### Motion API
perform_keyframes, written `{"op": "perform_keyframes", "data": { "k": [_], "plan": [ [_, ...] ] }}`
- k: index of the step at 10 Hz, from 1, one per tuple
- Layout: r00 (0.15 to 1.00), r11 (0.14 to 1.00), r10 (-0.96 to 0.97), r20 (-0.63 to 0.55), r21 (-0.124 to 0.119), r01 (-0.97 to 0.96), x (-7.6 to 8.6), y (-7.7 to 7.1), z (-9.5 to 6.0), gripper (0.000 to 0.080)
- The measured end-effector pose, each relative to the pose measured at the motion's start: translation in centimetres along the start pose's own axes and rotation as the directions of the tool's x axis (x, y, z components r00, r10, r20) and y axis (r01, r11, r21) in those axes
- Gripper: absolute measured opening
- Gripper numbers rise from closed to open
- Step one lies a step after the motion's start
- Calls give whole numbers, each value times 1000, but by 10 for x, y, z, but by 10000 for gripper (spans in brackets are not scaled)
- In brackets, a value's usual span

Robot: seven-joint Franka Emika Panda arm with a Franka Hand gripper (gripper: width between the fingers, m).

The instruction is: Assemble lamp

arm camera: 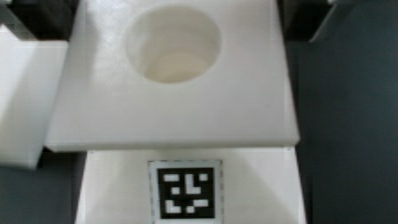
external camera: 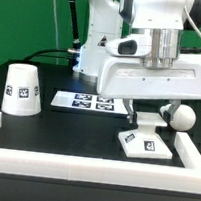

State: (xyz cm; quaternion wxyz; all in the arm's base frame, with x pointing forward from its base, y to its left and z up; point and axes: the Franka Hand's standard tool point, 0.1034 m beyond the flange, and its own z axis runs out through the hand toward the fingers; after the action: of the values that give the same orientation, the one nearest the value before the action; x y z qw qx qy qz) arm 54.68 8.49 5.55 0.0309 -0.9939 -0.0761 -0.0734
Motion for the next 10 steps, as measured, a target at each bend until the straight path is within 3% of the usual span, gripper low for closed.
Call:
{"op": "perform_keyframes", "data": {
  "k": [4, 10],
  "plan": [
    [999, 1000, -11, -44, 6, 12, 32, -9, 5, 537],
    [986, 987, 157, -50, 25, -156, 49, -8, 6, 537]
  ]
}}
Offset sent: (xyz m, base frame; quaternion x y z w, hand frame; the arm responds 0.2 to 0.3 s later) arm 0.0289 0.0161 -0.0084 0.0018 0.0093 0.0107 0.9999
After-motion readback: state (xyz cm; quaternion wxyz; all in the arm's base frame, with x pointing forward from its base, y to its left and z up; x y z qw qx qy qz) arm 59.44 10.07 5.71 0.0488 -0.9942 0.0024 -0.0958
